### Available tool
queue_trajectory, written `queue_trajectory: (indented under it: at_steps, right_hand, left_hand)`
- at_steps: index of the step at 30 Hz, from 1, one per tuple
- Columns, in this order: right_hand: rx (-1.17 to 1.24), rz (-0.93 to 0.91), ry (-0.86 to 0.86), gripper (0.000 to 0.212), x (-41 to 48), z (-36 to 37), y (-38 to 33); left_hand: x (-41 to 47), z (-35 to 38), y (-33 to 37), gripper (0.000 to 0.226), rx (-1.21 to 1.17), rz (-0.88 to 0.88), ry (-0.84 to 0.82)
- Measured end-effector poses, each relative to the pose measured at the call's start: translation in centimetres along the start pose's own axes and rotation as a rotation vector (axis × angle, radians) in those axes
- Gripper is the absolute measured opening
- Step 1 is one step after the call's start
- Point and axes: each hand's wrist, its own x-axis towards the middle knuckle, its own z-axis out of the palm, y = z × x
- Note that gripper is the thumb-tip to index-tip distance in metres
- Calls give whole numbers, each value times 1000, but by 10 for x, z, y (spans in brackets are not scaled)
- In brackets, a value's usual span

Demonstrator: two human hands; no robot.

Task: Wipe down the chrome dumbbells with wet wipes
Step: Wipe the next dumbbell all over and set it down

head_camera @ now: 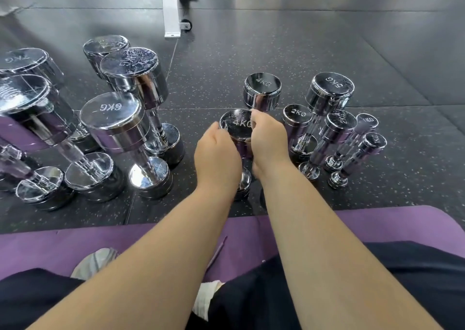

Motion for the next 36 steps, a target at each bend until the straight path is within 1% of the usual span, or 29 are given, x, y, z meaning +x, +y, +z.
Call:
queue_trajectory:
  at_steps: [1,2,3,4,6,9,10,12,14,15,18,20,23,24,25,28,29,32,34,36]
  right_hand:
    - [16,42,14,30,-1,-2,1]
    - [17,65,-17,34,-4,-3,-3]
    - [35,93,-41,34,-5,-6,-1]
    - [56,104,-57,31,-9,-7,-4]
    - [165,157,-84,22,-15,-9,-8]
    - [219,234,-90,43,-14,-12,-5]
    - [206,232,-78,47,-16,-13,-5]
    - [197,217,-64,54,-17,-13,-1]
    - [175,210,-95,61,-17,-14,1]
    - [172,209,-83,62,-18,-14,1]
    - [188,214,-99,63,-20,-15,1]
    - [193,214,-104,62,-23,-15,1]
    - [141,202,-59,63,-27,-16,2]
    - [116,193,-49,63,-29,-18,3]
    - [116,208,-44,61,-31,-19,4]
    - [201,265,-106,39,-42,-26,0]
    - [213,274,-128,35,-45,-28,0]
    - [244,276,-141,34,-49,-32,1]
    - [266,290,-116,30,-51,-32,-2]
    - [278,314,-99,24,-51,-33,-4]
  left_hand:
    - [-7,-1,3,47,-40,29,13]
    - [-6,-1,1,50,-61,96,43]
    - [-10,-3,1,53,-68,143,22]
    - [-12,-4,2,54,-41,192,12]
    - [-15,-6,-1,55,36,202,31]
    - [-17,-11,-8,53,138,162,49]
    - [-17,-12,-9,49,169,189,53]
    - [-21,-11,-7,45,234,357,30]
    - [-24,-6,-5,47,304,502,-24]
    - [-20,-6,-6,45,330,506,-36]
    - [-9,-5,-9,44,296,310,13]
    - [-16,-5,-8,47,250,231,-3]
    - [-39,0,-2,53,147,262,-29]
    - [-43,0,-1,51,119,260,-17]
    - [-43,-1,-2,44,94,251,9]
    - [-31,-9,-8,9,56,232,90]
    - [-27,-12,-11,3,72,252,96]
    - [-21,-13,-8,5,159,318,91]
    - [-19,-11,-5,9,151,258,105]
    - [-17,-9,-11,11,115,143,90]
